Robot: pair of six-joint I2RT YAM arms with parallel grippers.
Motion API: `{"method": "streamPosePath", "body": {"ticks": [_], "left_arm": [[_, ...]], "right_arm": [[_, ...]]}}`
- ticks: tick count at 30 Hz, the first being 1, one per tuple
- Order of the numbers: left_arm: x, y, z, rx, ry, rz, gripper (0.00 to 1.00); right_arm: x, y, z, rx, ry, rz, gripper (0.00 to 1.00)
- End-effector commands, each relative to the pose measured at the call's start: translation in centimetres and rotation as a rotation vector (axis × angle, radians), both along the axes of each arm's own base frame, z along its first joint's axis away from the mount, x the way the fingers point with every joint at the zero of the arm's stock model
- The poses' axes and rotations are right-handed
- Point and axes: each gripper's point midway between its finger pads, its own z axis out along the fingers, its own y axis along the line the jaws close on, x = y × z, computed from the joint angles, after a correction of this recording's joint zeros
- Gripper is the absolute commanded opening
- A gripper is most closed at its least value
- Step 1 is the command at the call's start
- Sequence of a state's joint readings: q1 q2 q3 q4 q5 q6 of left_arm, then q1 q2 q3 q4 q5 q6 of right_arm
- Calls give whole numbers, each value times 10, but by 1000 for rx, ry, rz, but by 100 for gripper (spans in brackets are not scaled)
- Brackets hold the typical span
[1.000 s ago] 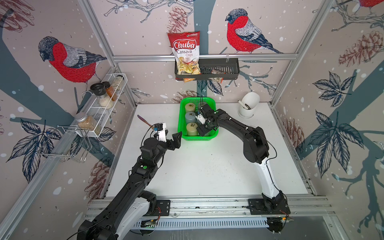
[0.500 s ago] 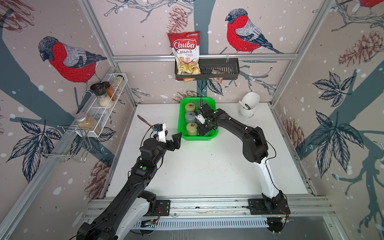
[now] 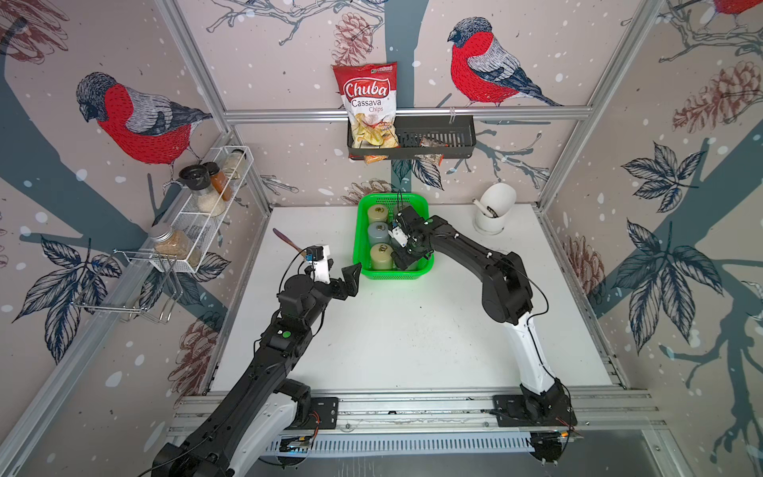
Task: Take the tea canister out of the basket
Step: Pick up the tea canister from the basket.
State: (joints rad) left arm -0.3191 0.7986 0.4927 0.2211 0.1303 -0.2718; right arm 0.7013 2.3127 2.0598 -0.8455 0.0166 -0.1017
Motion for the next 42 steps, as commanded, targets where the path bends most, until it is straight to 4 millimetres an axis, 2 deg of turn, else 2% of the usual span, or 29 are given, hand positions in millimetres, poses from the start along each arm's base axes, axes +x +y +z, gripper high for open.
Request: {"method": "streamPosePath", "body": {"ticks": [1,11,16,25,31,35,39,42], "left_arm": [[-1,-3,5,6,-11,-14,95],[-3,-4,8,6,-12,-19,95],[-4,-4,10,3,-16,-20,95],[-4,-5,12,1,-18,-23,95],[-4,-4,18,-4,-24,-20,95],[-4,-4,22,-14,-25,-16,95],[-5,-6,28,-24,-34,-29,95],[-5,-7,29,-20,-35,-32,95]], "right_arm": [[2,-1,9,-2,-15,-10,0],[6,-1,26,13,-52,-20,0],[8,-1,45,28,-84,-23,0],[3,2,94,41,-157,-10,0],[-14,7,132,59,-214,24,0],[-37,13,158,92,-228,82,0],[-61,11,170,91,-226,123,0],[-74,-2,168,73,-218,110,0]]}}
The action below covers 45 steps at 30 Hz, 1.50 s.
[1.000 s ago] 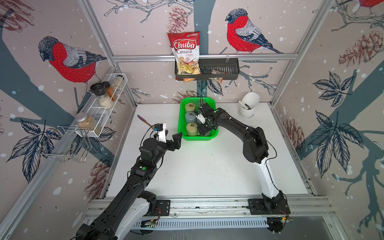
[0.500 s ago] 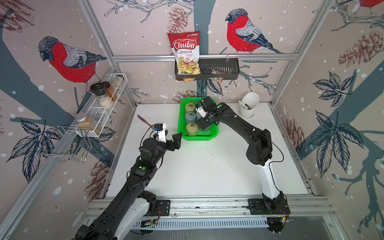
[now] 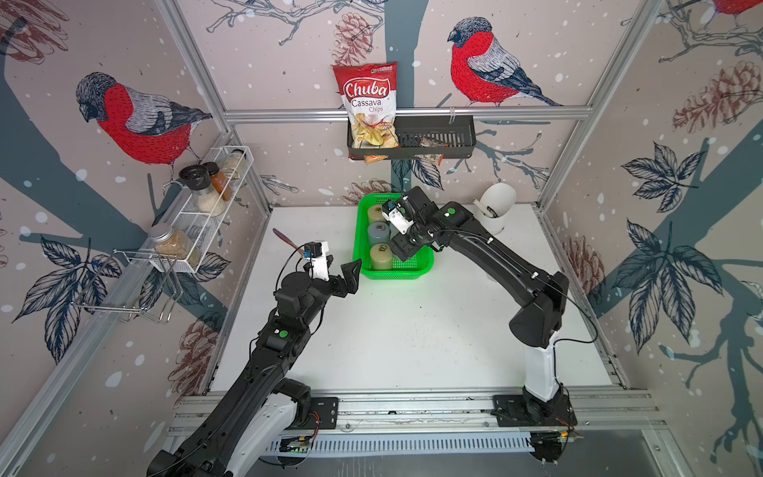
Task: Take the tea canister out of the basket
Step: Pick up the tea canister from the basket, then place the tea canister at the center of the board.
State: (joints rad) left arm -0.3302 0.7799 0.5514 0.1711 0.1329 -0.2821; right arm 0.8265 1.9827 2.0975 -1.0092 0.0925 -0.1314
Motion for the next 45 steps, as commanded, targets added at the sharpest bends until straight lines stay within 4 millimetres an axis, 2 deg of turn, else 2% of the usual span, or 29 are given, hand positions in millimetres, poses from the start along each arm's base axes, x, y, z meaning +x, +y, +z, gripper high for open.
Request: {"method": "streamPosePath", "body": {"ticks": [1,6,9,15,18,25,29,33,45], "left_arm": [[-2,-4,6,-1,-13,-22,95],[0,-5,3,8,-7,-27,95],[1,-6,1,9,-3,-33,95],[2,-8,-3,6,4,-37,95],[2,-8,-6,8,10,-38,95],[1,-6,-7,12,13,-30,95],[1,-5,-10,19,20,-22,95],[2,-5,-11,19,23,-22,95],[4,-6,-15,21,33,-23,95]], "right_arm": [[-8,-16,5,-11,-18,-21,0],[-23,-49,-6,-28,13,-74,0],[-25,-73,-12,-23,34,-128,0],[9,-134,-29,-6,43,-319,0],[27,-151,-39,2,42,-379,0],[59,-162,-69,-3,62,-445,0],[60,-160,-93,-12,94,-448,0],[61,-154,-109,13,111,-443,0],[79,-149,-142,15,117,-469,0]]}}
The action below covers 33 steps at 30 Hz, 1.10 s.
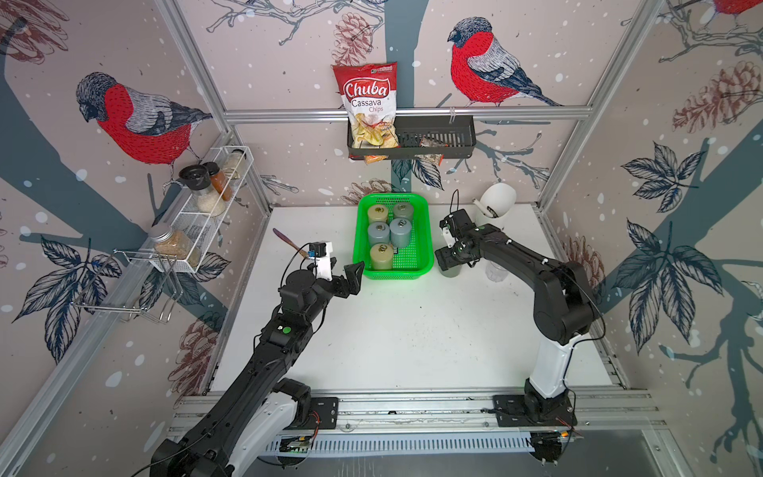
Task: Take the tea canister out of the basket
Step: Place the tea canister at the center of the board.
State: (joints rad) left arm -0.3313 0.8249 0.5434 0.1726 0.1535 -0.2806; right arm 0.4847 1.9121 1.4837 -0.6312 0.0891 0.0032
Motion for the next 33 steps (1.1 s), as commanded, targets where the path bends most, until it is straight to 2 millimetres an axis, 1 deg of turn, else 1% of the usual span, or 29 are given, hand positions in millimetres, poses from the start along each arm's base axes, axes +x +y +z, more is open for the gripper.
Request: {"method": "streamPosePath", "body": {"ticks": [1,7,11,13,15,16,18,19,20,23,29,33], "left_arm": [[0,0,2,8,-16,0,95],[0,1,0,17,-11,6,95],[1,1,-1,16,-9,5,95],[1,0,-1,16,-6,4,95],[1,0,-2,17,-5,4,95],[1,1,-2,17,-5,5,95],[1,1,-1,17,-10,5,95],[1,1,-1,18,-8,6,95],[1,1,-1,18,-7,6,95],[1,1,-1,18,-9,7,95],[1,1,1,16,-11,7,96],[1,1,2,16,-10,8,96]], "right_arm": [[18,7,4,40,-56,-19,0],[20,5,-10,27,-32,-25,0],[19,5,-15,22,-22,-23,3],[19,4,-17,22,-16,-24,6],[19,5,-18,25,-13,-22,13],[19,5,-18,25,-11,-22,19],[18,5,-18,26,-9,-20,33],[18,5,-18,28,-9,-20,44],[18,6,-18,30,-6,-16,52],[17,6,-18,27,-5,-12,68],[16,5,-20,22,1,-5,85],[17,5,-20,27,0,-1,92]]}}
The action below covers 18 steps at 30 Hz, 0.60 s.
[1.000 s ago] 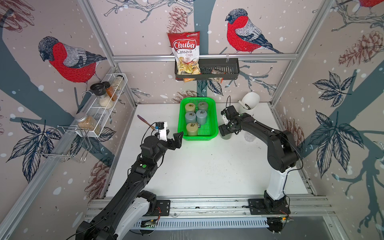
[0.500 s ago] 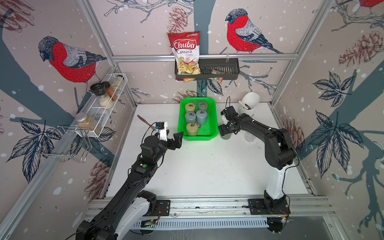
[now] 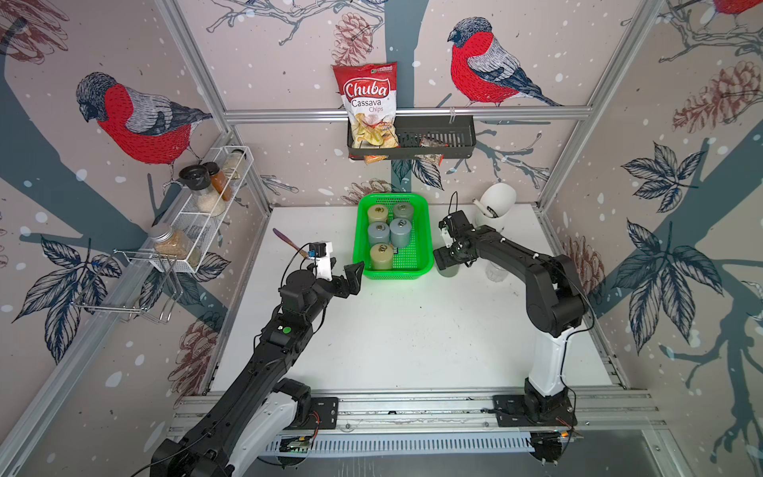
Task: Take the tea canister out of the basket
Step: Place the tea canister at the center of the board.
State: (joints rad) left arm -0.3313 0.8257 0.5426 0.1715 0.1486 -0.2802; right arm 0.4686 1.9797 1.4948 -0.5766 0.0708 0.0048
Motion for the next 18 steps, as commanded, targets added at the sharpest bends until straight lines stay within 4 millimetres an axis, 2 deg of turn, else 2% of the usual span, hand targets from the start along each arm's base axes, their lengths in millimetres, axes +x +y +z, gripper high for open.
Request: {"method": "streamPosePath", "body": {"ticks": [1,4,9,15,18], "left_arm": [[1,1,3,13,-15,4,96],[1,0,4,15,-16,2,96],[1,0,7,14,-22,1,95],[1,0,10,10,-24,3,96],[1,1,12,5,-23,10,96]], "right_arm": [[3,3,1,13,-9,10,95],[4,3,1,14,-8,12,100],[4,-1,6,2,-14,10,100],[5,-4,31,8,-51,2,100],[5,-8,53,-14,-94,-19,100]]}}
